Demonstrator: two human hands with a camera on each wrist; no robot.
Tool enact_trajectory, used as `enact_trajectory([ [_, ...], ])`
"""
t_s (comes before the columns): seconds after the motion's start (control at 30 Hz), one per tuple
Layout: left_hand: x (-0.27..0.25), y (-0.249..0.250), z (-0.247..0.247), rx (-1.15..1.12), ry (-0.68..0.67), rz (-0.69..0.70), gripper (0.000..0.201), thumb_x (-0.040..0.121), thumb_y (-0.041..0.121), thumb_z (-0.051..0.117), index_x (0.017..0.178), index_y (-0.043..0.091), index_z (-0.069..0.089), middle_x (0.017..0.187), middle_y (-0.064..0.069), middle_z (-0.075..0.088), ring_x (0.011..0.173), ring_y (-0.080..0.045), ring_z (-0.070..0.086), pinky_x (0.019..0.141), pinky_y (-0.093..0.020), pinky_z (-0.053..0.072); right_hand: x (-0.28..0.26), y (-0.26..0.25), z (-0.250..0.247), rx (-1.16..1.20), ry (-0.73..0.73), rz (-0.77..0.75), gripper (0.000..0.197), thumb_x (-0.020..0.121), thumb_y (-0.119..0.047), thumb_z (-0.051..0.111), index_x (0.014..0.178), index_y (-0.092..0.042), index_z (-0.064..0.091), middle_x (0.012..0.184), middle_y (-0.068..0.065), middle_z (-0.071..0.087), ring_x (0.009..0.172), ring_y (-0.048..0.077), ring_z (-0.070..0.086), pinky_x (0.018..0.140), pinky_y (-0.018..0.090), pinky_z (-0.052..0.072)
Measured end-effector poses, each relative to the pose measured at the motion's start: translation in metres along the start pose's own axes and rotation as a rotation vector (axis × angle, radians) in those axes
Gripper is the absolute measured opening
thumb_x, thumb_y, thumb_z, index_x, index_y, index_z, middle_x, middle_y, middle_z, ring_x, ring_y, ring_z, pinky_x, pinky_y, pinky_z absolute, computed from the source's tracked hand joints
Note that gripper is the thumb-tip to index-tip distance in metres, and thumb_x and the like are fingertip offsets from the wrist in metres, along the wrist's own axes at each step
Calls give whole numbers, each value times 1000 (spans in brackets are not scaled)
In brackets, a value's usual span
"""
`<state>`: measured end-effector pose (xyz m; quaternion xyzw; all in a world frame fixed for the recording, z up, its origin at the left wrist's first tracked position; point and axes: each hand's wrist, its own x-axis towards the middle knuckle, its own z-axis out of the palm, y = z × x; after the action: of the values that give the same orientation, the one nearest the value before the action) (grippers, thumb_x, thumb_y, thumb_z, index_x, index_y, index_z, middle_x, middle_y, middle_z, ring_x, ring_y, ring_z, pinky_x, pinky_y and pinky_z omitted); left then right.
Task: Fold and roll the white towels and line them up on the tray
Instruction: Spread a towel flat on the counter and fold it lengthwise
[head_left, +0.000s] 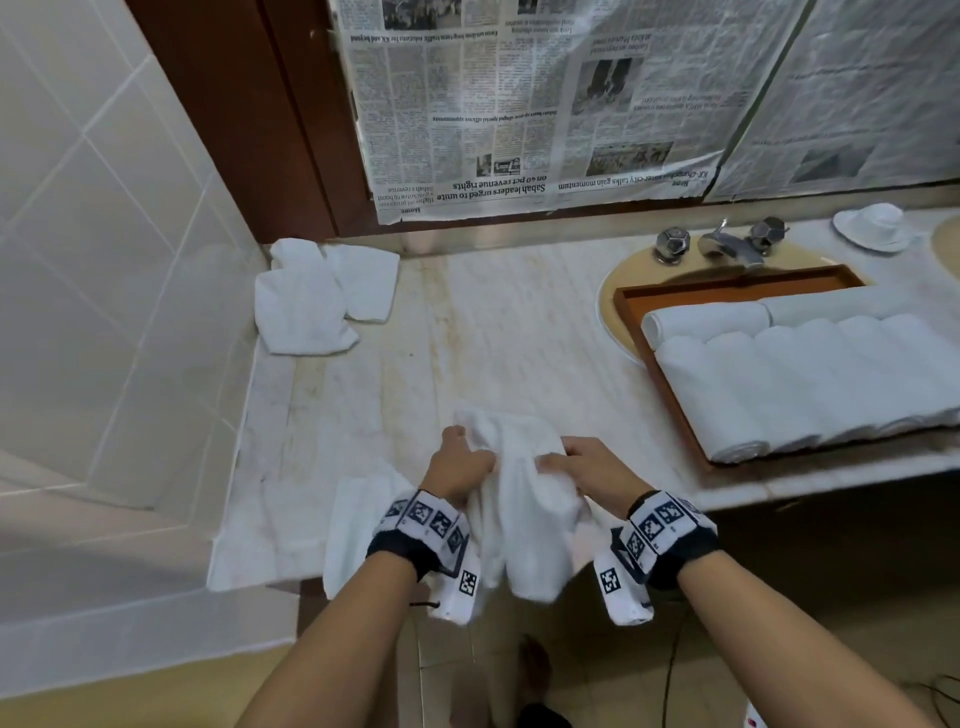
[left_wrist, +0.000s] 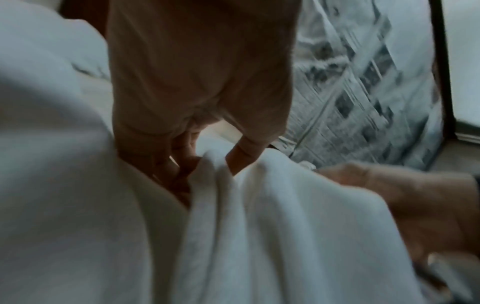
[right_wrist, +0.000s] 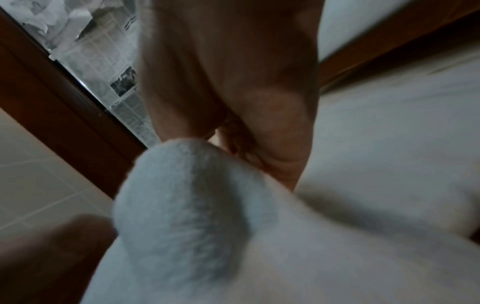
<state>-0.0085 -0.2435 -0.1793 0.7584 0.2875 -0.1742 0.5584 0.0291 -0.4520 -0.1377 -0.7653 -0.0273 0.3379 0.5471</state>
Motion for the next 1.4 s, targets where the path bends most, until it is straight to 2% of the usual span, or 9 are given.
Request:
enact_trajectory([
  [0.1, 0, -1, -1, -353, -104, -135, 93, 67, 34, 81, 142, 27, 28, 136, -13, 52, 109, -34, 63, 88, -48, 57, -18, -12, -3, 14, -9, -118, 17, 85, -15, 70, 97, -4, 71, 91, 19, 69, 82, 21, 64, 74, 35, 48],
  [0.2, -19, 7, -3, -477, -259, -75, 64, 75, 45, 79, 124, 8, 60, 106, -14, 67, 87, -25, 66, 72, -34, 53, -30, -24, -14, -60, -14, -196, 6, 85, -7, 66, 89, -8, 71, 80, 6, 64, 74, 17, 59, 70, 33, 46],
  [0.33, -36, 18, -13, -580, -370, 70, 49, 94, 40, 66, 131, 7, 63, 127, -17, 66, 118, -33, 63, 102, -43, 49, -36, -33, -32, -116, -24, -247, 10, 87, -8, 68, 95, -3, 71, 84, 10, 70, 75, 17, 64, 72, 32, 50],
  [0.63, -87, 59, -55, -316, 0, 310, 23, 94, 23, 69, 112, 10, 73, 106, -6, 76, 104, -26, 71, 81, -37, 58, -38, -53, -65, -500, -89, -507, 30, 82, -9, 73, 70, -16, 47, 69, -14, 50, 62, 2, 45, 60, 17, 38],
  [0.77, -95, 73, -76, -217, 127, 464, 34, 82, 37, 78, 96, 7, 71, 86, -4, 67, 80, -19, 59, 68, -38, 44, -31, -67, -83, -583, -98, -590, 23, 84, -8, 71, 95, -22, 57, 94, -5, 63, 84, 19, 60, 80, 30, 48],
  [0.87, -102, 85, -88, -177, 165, 537, 46, 76, 50, 75, 92, 8, 72, 82, -3, 62, 78, -17, 55, 67, -37, 44, -25, -83, -98, -654, -6, -505, 36, 84, -19, 76, 111, -29, 55, 91, 5, 61, 80, 22, 58, 71, 28, 47],
  [1.07, -106, 89, -112, -149, 316, 623, 14, 93, 32, 69, 97, 22, 77, 83, 15, 68, 76, -4, 58, 69, -30, 46, -20, -98, -136, -845, 49, -359, 32, 81, -38, 79, 67, -18, 59, 66, 2, 56, 70, 23, 56, 59, 31, 34],
  [1.23, -106, 81, -129, 36, 438, 672, 16, 94, 38, 66, 92, 27, 77, 81, 14, 69, 77, -1, 57, 71, -28, 43, -25, -102, -146, -693, 31, -489, 36, 84, -39, 79, 64, -18, 57, 58, -4, 52, 55, 12, 56, 57, 31, 42],
  [1.4, -112, 85, -140, 238, 557, 677, 12, 93, 39, 69, 86, 33, 77, 81, 8, 73, 76, -5, 63, 72, -23, 46, -22, -116, -150, -628, 145, -607, 36, 83, -35, 79, 71, -8, 59, 67, 15, 55, 62, 21, 52, 60, 39, 41],
])
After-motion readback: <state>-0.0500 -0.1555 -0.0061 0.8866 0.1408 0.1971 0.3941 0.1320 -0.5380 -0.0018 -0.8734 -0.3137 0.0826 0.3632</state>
